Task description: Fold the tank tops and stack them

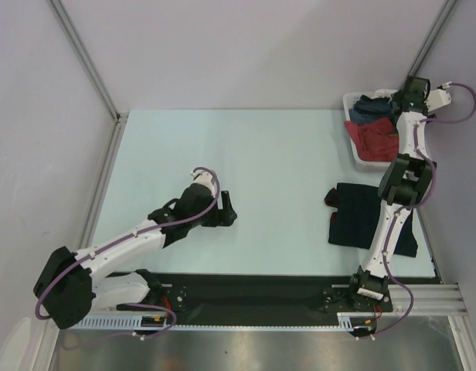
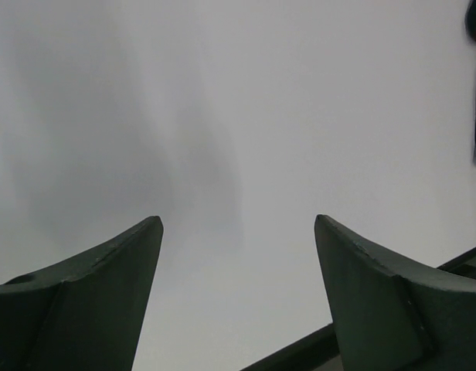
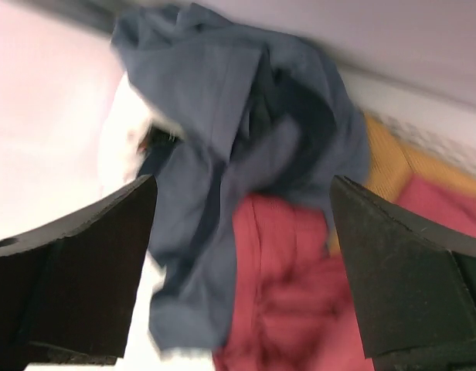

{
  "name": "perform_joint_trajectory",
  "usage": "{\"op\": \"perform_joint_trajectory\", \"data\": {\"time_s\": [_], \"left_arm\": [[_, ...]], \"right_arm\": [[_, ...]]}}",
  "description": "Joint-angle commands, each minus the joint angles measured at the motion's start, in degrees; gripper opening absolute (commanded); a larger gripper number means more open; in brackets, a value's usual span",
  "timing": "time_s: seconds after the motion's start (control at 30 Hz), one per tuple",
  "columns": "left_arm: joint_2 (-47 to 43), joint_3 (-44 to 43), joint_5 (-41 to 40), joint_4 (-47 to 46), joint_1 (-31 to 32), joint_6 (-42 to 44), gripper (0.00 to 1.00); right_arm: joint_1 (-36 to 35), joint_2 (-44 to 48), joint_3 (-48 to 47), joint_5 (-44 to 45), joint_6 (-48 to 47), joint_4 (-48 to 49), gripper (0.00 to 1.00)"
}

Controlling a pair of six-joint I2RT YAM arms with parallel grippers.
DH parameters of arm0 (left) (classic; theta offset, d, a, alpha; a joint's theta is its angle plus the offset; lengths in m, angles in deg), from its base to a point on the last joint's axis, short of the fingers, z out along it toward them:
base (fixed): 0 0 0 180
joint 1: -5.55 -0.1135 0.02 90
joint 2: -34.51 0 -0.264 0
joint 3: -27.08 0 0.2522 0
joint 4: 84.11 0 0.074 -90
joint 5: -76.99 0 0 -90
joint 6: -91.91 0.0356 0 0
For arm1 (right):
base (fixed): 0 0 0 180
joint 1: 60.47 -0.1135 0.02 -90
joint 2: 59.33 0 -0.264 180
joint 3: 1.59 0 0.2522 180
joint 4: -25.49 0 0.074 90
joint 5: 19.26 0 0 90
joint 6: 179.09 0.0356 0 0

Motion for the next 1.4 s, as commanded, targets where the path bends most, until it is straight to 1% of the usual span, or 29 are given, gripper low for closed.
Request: {"op": "perform_joint_trajectory", "data": {"time_s": [0.0,0.1,0.17,0.2,0.23,0.27,0.3,0.33,0.37,0.43,0.47,0.5,0.53,0.6,0.63,0.7,0.73,0.83,0.9,0.93,0.97,1.0,1.03,1.1,1.13,1.17,1.23,1.3,1.37], "left_arm": [[2.8,-2.6,1.9,-4.1,-0.5,2.2,0.86],[6.0,-3.6,2.8,-4.6,-0.5,3.0,0.86],[7.6,-3.7,3.5,-5.0,-0.5,2.9,0.85],[7.9,-3.5,3.6,-5.5,-0.5,2.9,0.85],[8.3,-3.1,3.7,-5.7,-0.5,2.8,0.85],[8.3,-3.1,3.7,-5.8,-0.5,2.7,0.85],[8.3,-3.0,3.5,-5.7,-0.5,2.7,0.85],[7.9,-2.9,3.2,-5.5,-0.5,2.8,0.85],[7.6,-2.7,2.9,-5.3,-0.5,2.7,0.85],[6.5,-2.5,1.8,-4.6,-0.5,2.9,0.84],[5.9,-2.5,0.9,-4.1,-0.5,2.7,0.83],[5.3,-2.3,0.6,-4.1,-0.4,2.7,0.83],[4.0,-2.0,0.5,-4.5,-0.2,2.7,0.83],[2.9,-1.5,0.4,-4.7,0.2,2.7,0.83],[2.6,-1.6,0.0,-4.2,0.3,2.9,0.82],[2.3,-2.1,-0.9,-2.9,0.5,3.4,0.82],[2.0,-2.1,-2.0,-2.6,0.6,3.6,0.82],[1.5,-1.9,-3.6,-1.7,0.7,4.4,0.82],[1.1,-1.5,-5.6,-1.6,0.7,4.9,0.82],[0.4,-1.3,-6.1,-1.5,0.7,5.4,0.82],[0.1,-0.8,-7.5,-1.6,0.7,5.7,0.82],[-0.2,-0.6,-8.1,-1.9,0.7,5.9,0.82],[-0.8,-0.2,-8.6,-2.1,0.8,6.5,0.82],[-1.6,-0.1,-10.8,-1.5,0.7,6.9,0.82],[-2.5,0.0,-11.1,-1.4,0.7,7.1,0.82],[-3.2,0.4,-11.5,-1.4,0.7,7.3,0.83],[-5.5,0.9,-13.5,-1.3,0.6,6.7,0.83],[-7.4,1.9,-16.0,-1.1,0.3,5.9,0.84],[-11.1,3.1,-17.8,-0.4,0.2,4.2,0.85]], "right_arm": [[0.8,-6.0,-7.3,-1.4,3.4,0.9,0.96],[0.7,-9.0,-5.7,-1.0,1.1,7.8,0.88],[0.1,-11.8,-8.1,0.1,-0.3,8.5,0.74],[0.0,-12.6,-9.0,0.4,-0.3,8.6,0.63],[-0.1,-13.1,-9.5,-1.0,-0.1,8.8,0.29],[-0.1,-12.9,-9.6,-1.6,0.1,9.4,0.15],[-0.4,-12.1,-9.2,-1.6,-0.3,10.0,0.04],[-1.4,-11.2,-8.5,-1.3,-1.2,11.1,0.0],[-2.2,-9.9,-7.5,-0.3,-2.7,14.4,0.0],[-5.1,-6.1,-6.5,2.1,-9.5,18.1,0.0],[-6.1,-5.3,-7.3,2.7,-12.4,20.6,0.0],[-7.3,-3.9,-10.5,3.4,-16.2,21.0,0.0],[-8.2,-2.9,-11.6,4.9,-17.5,21.1,0.0],[-10.1,0.0,-12.1,4.3,-17.3,21.8,0.0],[-10.4,3.2,-11.2,3.1,-14.3,21.6,0.0],[-11.7,7.8,-7.7,1.7,-12.3,23.3,0.0],[-12.6,12.8,-3.1,0.1,-11.5,24.4,0.0],[-17.1,20.6,1.2,0.4,-15.4,29.4,0.0],[-22.4,23.8,2.1,-1.1,-19.8,29.9,0.0],[-23.6,25.3,2.2,-4.9,-21.0,29.6,0.0],[-25.3,28.8,2.2,-6.3,-22.6,29.6,0.0],[-27.0,30.8,3.6,-6.6,-28.5,30.4,0.0],[-31.5,32.8,4.9,-5.3,-31.9,31.5,0.0],[-34.9,39.3,9.2,-6.6,-38.4,34.5,0.0],[-36.5,41.6,10.5,-9.1,-39.2,35.0,0.0],[-38.7,43.3,11.1,-14.0,-39.7,34.5,0.0],[-40.6,46.7,10.1,-19.1,-37.6,31.8,0.0],[-40.7,49.6,10.3,-20.0,-34.2,27.9,0.0],[-40.7,52.1,14.9,-20.8,-29.2,24.3,0.0]]}}
